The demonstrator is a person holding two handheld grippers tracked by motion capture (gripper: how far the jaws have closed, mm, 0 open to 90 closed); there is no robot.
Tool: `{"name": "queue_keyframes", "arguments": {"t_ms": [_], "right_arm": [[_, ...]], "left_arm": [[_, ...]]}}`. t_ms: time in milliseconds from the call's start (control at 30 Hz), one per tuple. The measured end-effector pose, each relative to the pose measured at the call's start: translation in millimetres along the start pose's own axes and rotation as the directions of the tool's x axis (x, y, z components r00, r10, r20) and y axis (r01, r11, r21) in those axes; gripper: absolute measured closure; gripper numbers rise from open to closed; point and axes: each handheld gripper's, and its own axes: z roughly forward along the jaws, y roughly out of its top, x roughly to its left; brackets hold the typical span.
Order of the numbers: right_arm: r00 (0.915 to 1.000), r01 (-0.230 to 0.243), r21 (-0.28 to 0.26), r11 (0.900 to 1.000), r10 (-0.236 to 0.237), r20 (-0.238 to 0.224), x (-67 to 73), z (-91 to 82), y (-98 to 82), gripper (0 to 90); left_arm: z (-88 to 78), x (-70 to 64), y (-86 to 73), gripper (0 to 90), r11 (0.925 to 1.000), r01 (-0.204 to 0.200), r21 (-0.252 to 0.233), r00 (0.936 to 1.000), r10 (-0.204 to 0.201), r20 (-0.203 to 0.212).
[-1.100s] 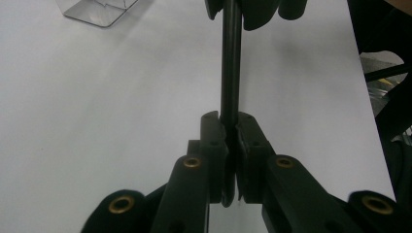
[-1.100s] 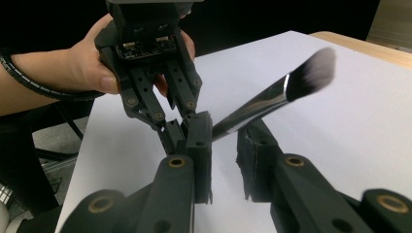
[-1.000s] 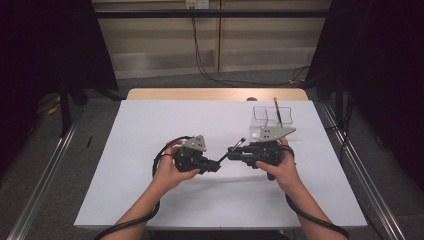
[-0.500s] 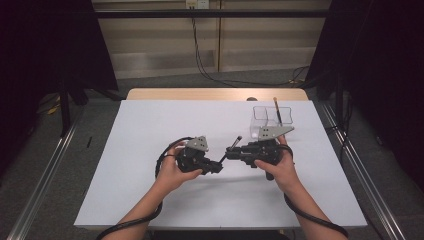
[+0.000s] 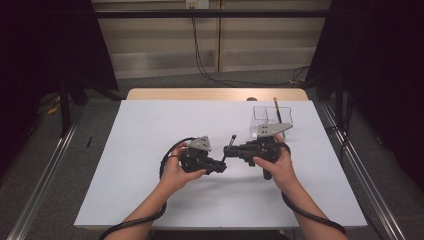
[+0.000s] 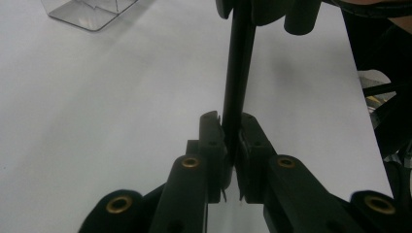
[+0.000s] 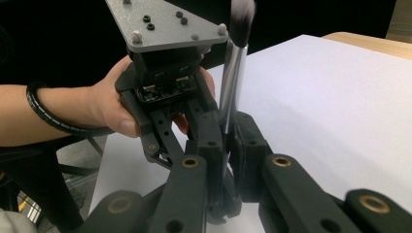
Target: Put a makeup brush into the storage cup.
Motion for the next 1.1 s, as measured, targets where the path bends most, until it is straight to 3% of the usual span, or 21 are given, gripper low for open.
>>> {"name": "queue_keyframes", "arguments": {"t_ms": [800, 1100], "right_arm": [[0.9978, -0.066, -0.089, 0.994, 0.066, -0.008, -3.6, -1.1, -0.9, 84.6], [0.9984, -0.056, -0.097, 0.994, 0.056, -0.001, -2.3, -1.0, -0.1, 84.6]], "left_arm": [[-0.6, -0.8, 4.4, 83.0, 0.9986, 0.019, -0.049, 0.9998, -0.019, 0.005], [-1.3, -0.4, 3.7, 79.6, 0.9972, 0.03, -0.069, 0.9994, -0.029, 0.019]]}}
